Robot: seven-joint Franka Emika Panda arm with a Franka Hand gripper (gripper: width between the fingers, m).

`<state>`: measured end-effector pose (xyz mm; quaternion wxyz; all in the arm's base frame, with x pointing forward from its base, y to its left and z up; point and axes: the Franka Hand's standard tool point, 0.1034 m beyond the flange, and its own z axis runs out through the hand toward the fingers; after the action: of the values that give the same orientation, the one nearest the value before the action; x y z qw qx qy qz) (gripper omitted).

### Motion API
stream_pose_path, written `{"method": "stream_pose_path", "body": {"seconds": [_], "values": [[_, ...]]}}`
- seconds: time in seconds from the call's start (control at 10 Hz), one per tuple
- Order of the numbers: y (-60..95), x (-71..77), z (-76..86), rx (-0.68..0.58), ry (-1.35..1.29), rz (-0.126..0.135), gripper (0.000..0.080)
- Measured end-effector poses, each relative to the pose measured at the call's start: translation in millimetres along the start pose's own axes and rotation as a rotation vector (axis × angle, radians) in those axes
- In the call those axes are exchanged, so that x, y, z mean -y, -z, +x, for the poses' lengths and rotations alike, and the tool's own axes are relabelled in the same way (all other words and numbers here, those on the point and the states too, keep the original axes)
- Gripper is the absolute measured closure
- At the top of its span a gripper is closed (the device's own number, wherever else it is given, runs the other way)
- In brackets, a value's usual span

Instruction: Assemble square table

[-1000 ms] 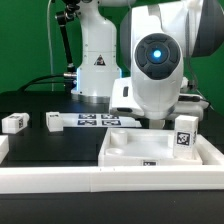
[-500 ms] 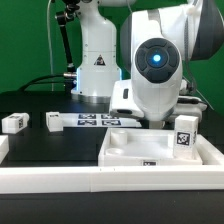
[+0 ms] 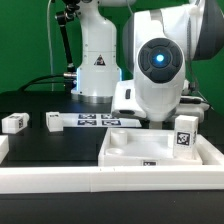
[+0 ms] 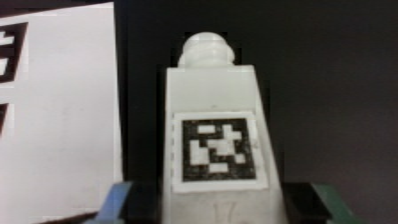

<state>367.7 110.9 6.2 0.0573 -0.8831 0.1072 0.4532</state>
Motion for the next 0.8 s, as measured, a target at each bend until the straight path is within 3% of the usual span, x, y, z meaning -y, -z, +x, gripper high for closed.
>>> {"method": "stream_pose_path", "body": {"seconds": [0.2, 0.3, 0.6, 0.8], "values": [[4.1, -1.1, 0.6, -0.005, 0.008, 0.002, 0.0511], [14.2, -5.7, 0.1, -0.012, 0.027, 0.007, 0.0511], [60.0, -25.1, -10.1, -0.026, 0.074, 0.047, 0.051], [82.5, -27.0, -8.8, -0.073, 0.081, 0.039, 0.0509]]}}
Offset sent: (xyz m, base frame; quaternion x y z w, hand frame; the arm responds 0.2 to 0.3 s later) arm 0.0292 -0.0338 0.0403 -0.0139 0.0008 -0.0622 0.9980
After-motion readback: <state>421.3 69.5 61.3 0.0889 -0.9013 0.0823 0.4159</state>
